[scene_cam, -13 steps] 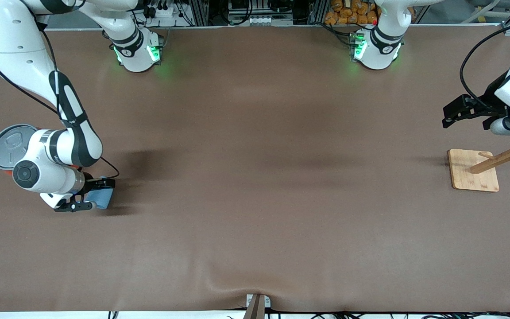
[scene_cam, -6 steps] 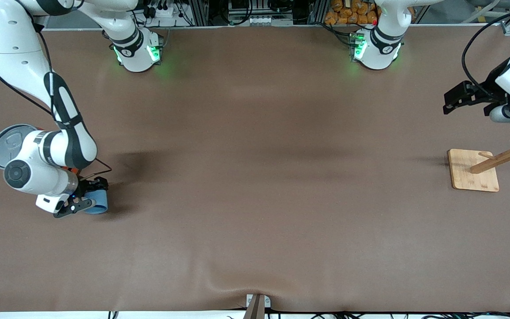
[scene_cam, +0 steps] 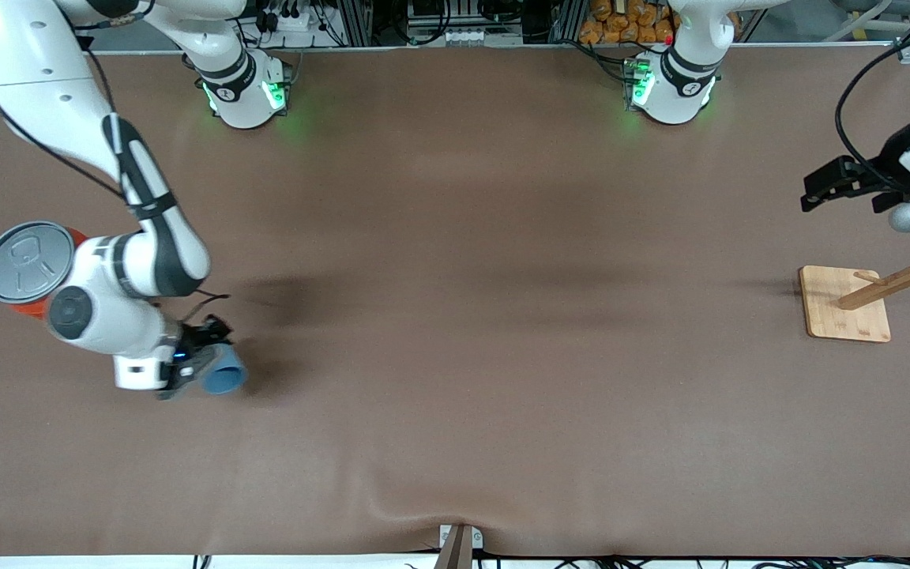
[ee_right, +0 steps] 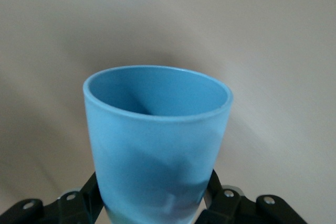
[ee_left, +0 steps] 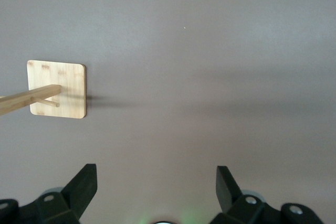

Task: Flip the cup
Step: 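Lift the blue cup with the right gripper toward the table middle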

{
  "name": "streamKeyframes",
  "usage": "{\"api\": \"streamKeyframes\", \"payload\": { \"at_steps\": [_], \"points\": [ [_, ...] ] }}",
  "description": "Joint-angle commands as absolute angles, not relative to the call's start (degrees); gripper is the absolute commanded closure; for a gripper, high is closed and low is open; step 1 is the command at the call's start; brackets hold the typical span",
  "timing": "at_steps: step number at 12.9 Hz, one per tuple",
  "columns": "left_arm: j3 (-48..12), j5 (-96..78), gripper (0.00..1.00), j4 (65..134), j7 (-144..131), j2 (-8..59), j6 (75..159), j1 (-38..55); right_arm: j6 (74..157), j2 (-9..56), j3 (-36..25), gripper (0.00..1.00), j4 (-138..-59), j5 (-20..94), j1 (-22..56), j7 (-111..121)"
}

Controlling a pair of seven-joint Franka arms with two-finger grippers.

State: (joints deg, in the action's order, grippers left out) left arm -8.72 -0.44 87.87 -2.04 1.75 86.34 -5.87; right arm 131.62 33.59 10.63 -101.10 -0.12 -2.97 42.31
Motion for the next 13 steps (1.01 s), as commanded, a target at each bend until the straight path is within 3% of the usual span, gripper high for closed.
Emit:
{"api": "streamKeyframes", "payload": {
  "at_steps": [1,8,13],
  "points": [
    [-9.14,-0.09,0.00,84.29,-0.97,3.69,85.96,-6.24,130.09,33.13,13.71,0.60,-101.78,-0.18,2.17,44.47],
    [-9.76,3.78,0.00,84.81,0.26,3.25,86.48,-6.24,129.20,32.96,14.85,0.63,-102.57,-1.05,13.52,53.26],
    [-9.76,2.91,0.00,84.90,0.26,3.08,86.57,-6.24,135.16,33.57,14.50,0.64,-102.66,-7.08,20.56,53.26]
  ]
}}
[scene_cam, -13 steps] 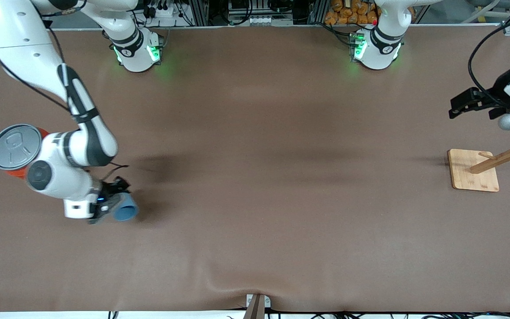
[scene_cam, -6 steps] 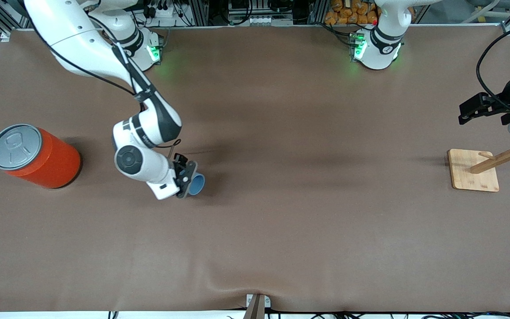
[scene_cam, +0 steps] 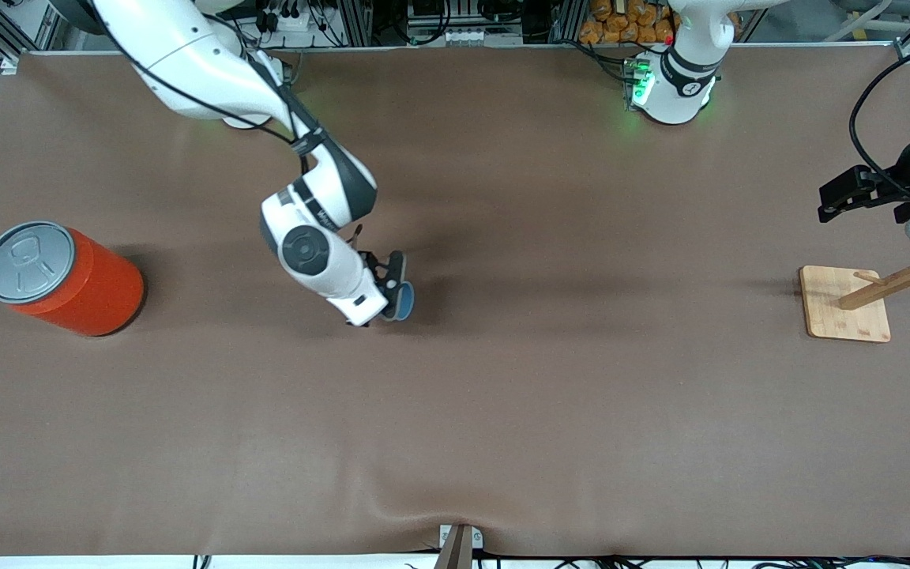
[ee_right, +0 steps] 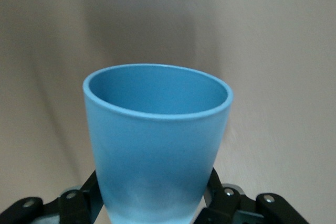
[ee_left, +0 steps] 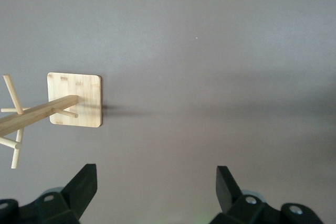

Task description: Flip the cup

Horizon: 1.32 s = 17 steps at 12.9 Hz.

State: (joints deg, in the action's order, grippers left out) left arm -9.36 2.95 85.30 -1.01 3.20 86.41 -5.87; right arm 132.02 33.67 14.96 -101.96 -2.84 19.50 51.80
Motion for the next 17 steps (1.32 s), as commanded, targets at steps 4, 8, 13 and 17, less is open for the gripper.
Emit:
{"api": "streamKeyframes", "payload": {
  "at_steps": [4,8,13,17],
  "points": [
    [-9.76,2.29,0.00,85.60,0.26,2.81,86.40,-6.42,138.43,35.33,14.50,0.60,-102.74,-12.22,20.92,53.35],
    [-9.40,-4.46,0.00,86.40,0.35,4.65,87.01,-9.05,138.69,36.03,14.50,0.00,-102.74,-12.30,20.92,53.61],
    [-9.84,-4.92,0.00,89.56,0.35,6.59,91.14,-8.62,134.41,34.20,14.68,0.00,-102.48,-11.43,20.31,51.95],
    [-9.84,-11.06,0.00,92.36,0.35,6.68,92.98,-8.70,126.84,29.81,14.94,0.00,-102.30,-10.81,20.39,37.84]
  ]
}}
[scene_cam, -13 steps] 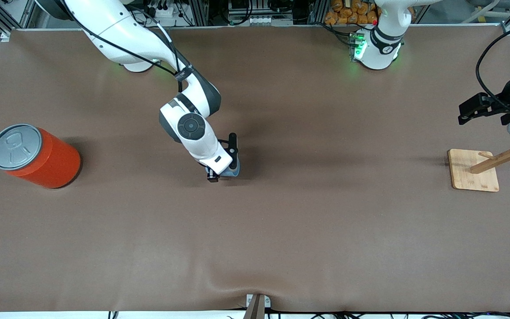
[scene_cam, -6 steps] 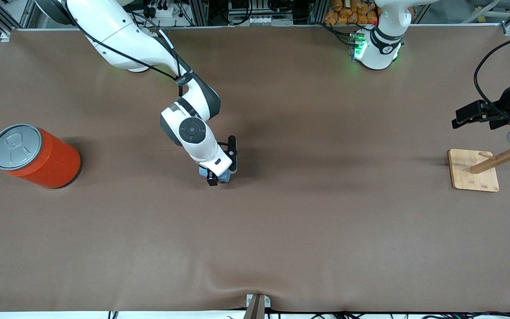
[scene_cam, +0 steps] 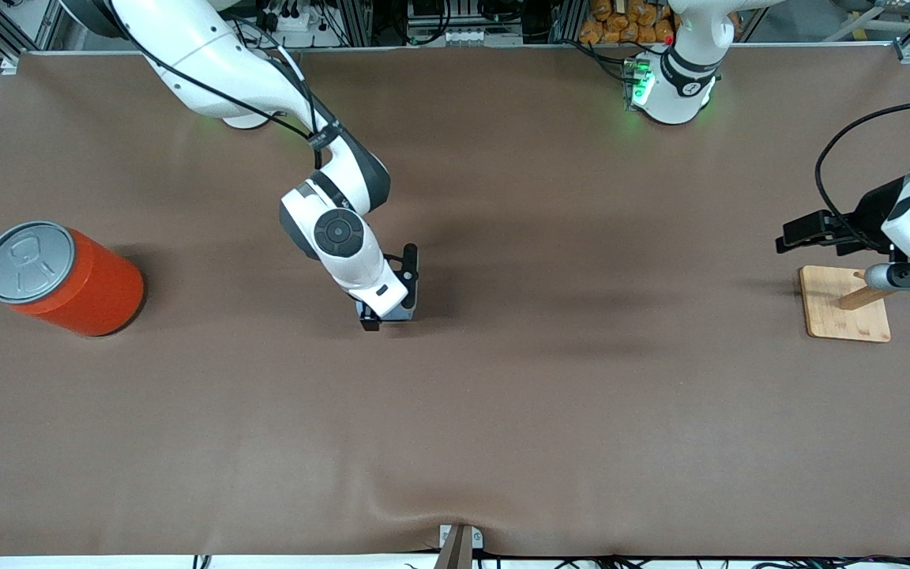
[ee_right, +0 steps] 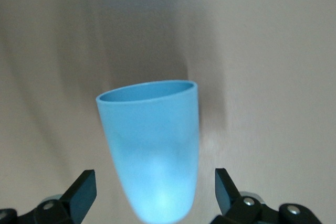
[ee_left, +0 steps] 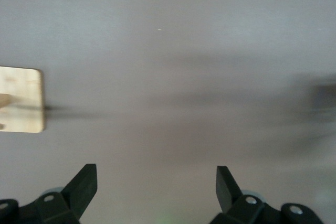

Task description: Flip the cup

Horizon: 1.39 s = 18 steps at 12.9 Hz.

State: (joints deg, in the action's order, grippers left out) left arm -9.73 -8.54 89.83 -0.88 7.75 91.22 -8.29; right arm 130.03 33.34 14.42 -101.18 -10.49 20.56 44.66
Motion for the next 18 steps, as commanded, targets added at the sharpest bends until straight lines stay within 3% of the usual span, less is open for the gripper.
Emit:
{"api": "streamKeyframes", "payload": {
  "at_steps": [1,4,9,14,16,18],
  "points": [
    [-9.84,-11.16,0.00,92.46,0.35,6.77,93.08,-8.44,125.87,28.40,14.94,0.00,-102.30,-10.29,20.56,33.36],
    [-10.98,-13.52,0.00,96.05,0.35,7.03,97.01,-8.26,123.84,24.18,14.77,0.00,-102.30,-9.84,19.69,23.32],
    [-13.97,-20.62,0.00,99.40,-0.26,10.62,101.94,-7.74,123.05,20.66,14.94,0.00,-101.00,-5.37,10.83,21.09],
    [-15.64,-32.33,0.00,101.51,-1.67,17.65,114.49,-0.11,99.10,20.13,14.59,0.00,-84.84,-2.55,2.66,20.83],
    [-15.82,-36.71,0.00,101.43,-1.23,21.60,119.25,2.97,94.94,17.42,14.59,0.00,-84.72,-2.11,-2.87,22.23],
    [-15.82,-44.25,0.00,101.25,-1.06,25.20,122.42,6.31,93.08,13.91,11.71,0.00,-84.99,-1.76,-3.43,23.03]
  ]
}}
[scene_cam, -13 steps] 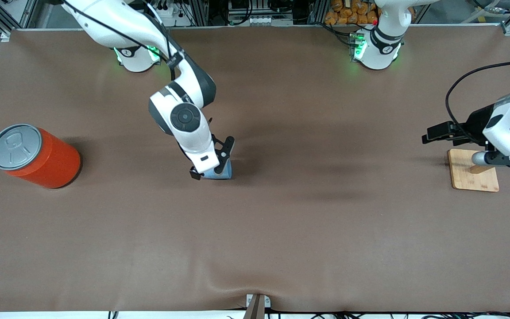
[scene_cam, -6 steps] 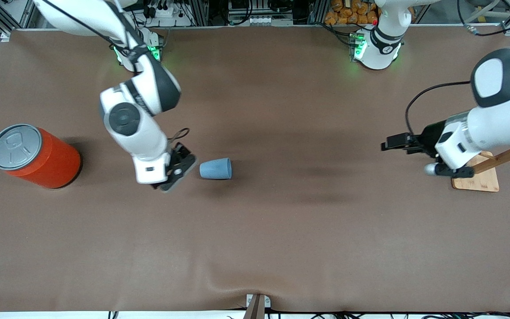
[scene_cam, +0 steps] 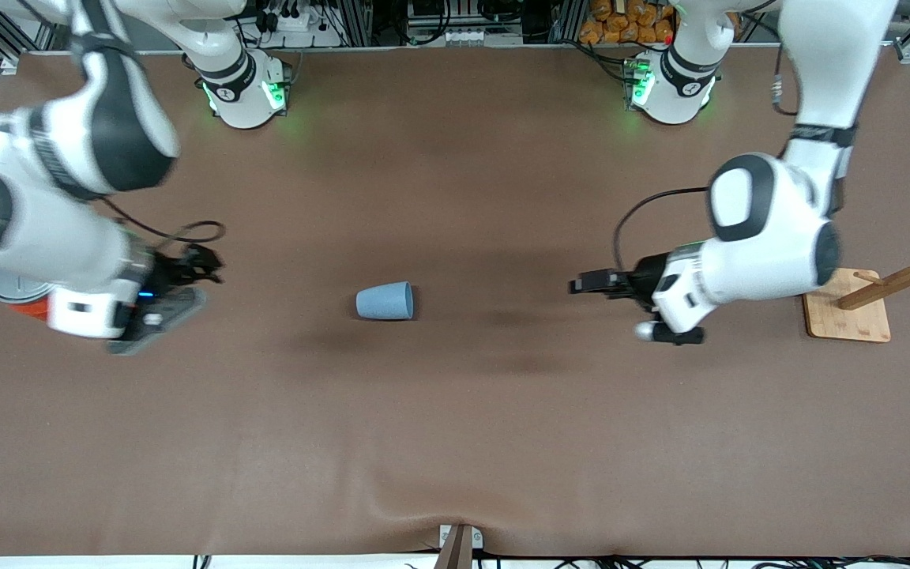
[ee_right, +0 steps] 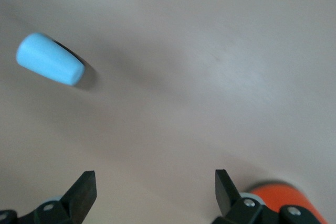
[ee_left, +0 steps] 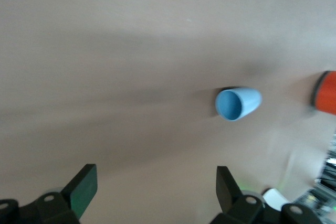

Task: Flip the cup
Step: 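Withdraw the right gripper while the left gripper reaches the cup, then grasp the blue cup lying on its side with the left gripper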

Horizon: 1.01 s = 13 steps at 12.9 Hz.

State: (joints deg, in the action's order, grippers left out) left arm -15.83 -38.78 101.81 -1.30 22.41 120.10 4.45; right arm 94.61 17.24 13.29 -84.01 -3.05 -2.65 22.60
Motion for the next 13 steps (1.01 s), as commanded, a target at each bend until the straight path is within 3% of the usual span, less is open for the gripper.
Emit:
{"api": "streamKeyframes", "payload": {
  "at_steps": [1,4,8,12,13],
  "points": [
    [-15.82,-49.34,0.00,101.25,-1.05,26.96,125.04,8.42,92.03,11.36,8.47,0.00,-85.51,-1.50,-1.51,22.68],
    [-15.82,-59.47,0.00,99.24,-0.44,33.54,140.13,17.20,87.12,7.05,-4.37,0.00,-87.87,6.22,5.44,21.10],
    [-15.82,-72.72,0.00,89.67,8.16,45.85,144.76,23.02,84.56,-2.18,-4.75,0.00,-94.92,6.07,2.81,13.21],
    [-15.73,-84.10,0.00,86.05,16.60,49.92,144.76,27.14,82.18,-2.20,-4.48,0.00,-91.33,4.83,1.67,8.17],
    [-15.65,-84.81,0.16,85.35,17.22,50.27,144.76,28.12,82.00,-2.46,-4.48,0.00,-91.23,4.49,0.97,8.17]
  ]
}}
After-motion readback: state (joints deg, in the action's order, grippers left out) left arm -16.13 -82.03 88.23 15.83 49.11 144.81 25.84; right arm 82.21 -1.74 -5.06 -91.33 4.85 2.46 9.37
